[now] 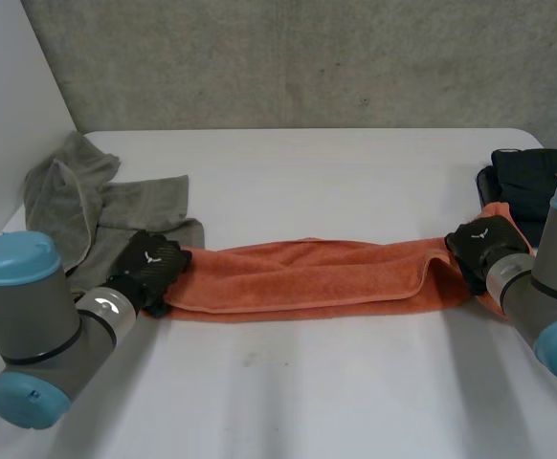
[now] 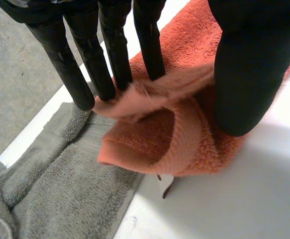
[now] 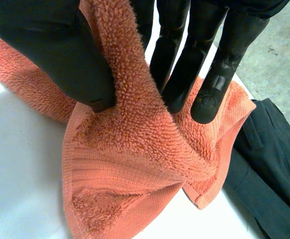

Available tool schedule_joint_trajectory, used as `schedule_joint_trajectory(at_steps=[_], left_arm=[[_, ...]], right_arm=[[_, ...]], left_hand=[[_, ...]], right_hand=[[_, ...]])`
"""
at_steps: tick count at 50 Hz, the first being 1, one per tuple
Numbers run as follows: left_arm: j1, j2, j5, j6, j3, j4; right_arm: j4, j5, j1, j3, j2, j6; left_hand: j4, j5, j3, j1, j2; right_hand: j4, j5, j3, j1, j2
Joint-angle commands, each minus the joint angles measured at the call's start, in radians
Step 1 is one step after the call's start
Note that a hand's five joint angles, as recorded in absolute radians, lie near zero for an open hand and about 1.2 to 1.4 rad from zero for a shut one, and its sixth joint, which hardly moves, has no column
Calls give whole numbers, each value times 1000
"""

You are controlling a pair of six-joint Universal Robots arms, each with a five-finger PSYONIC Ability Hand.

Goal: Fold the laundry.

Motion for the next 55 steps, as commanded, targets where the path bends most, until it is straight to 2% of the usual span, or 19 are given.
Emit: schedule_joint_trajectory(at_steps=[1, 8, 13, 15, 18, 20, 24, 30, 36, 38, 41, 46, 49, 52, 54, 55], left_arm=[[-7, -4, 3, -1, 22, 4], [-41, -7, 0, -1, 43, 1], [-47, -32, -7, 0, 68, -7], [-45, -47, -10, 0, 89, -13], [-48, -38, -36, 0, 106, -17], [-50, 0, -88, -1, 115, -31], [-48, 181, -171, -7, 103, -69], [-45, 354, -177, -10, 76, -183], [-48, 330, -169, -6, 65, -257], [-48, 255, -171, -4, 85, -254], [-45, 162, -172, -4, 150, -237], [-48, -3, -194, -4, 427, -200], [-53, -32, -197, -12, 570, -172], [-62, -43, -198, -16, 729, -73], [-73, -37, -200, -7, 798, 58], [-76, -32, -201, -12, 806, 112]], right_arm=[[-4, -2, -3, 5, -1, -1], [-4, -2, -3, 5, -1, -1], [-2, -5, -4, 5, -2, -1], [7, -5, -4, 4, -2, -10], [33, -2, -6, -5, -30, -39], [94, -2, -6, -7, -95, -92], [237, -2, -7, -19, -221, -198], [381, -5, -24, -51, -324, -298], [432, -7, -41, -34, -323, -346], [421, -5, -41, -39, -302, -346], [371, -13, -40, -79, -208, -344], [198, -10, -30, -204, -124, -327], [24, -8, -30, -296, -87, -326], [-202, -10, -30, -381, -74, -318], [-334, -10, -27, -404, -77, -304], [-470, -20, -24, -409, -84, -286]], left_hand=[[227, 228, 230, 214, 227], [321, 322, 324, 308, 321], [605, 607, 608, 592, 605], [789, 791, 792, 776, 790], [790, 792, 793, 777, 791], [790, 792, 793, 777, 791], [790, 792, 793, 777, 791], [790, 792, 793, 777, 791], [790, 792, 793, 777, 791], [790, 792, 793, 777, 791], [790, 792, 793, 777, 791], [790, 792, 793, 777, 791], [790, 792, 793, 777, 791], [790, 792, 793, 777, 791], [790, 792, 793, 777, 791], [790, 792, 793, 777, 791]], right_hand=[[207, 233, 221, 411, 220], [207, 233, 221, 411, 220], [207, 233, 221, 411, 220], [207, 233, 221, 411, 220], [207, 233, 221, 411, 220], [207, 233, 221, 411, 220], [207, 233, 221, 411, 220], [207, 233, 221, 411, 220], [207, 233, 221, 411, 220], [207, 233, 221, 411, 220], [207, 233, 221, 411, 220], [207, 233, 221, 411, 220], [207, 233, 221, 411, 220], [207, 233, 221, 411, 220], [207, 233, 221, 411, 220], [207, 233, 221, 411, 220]])
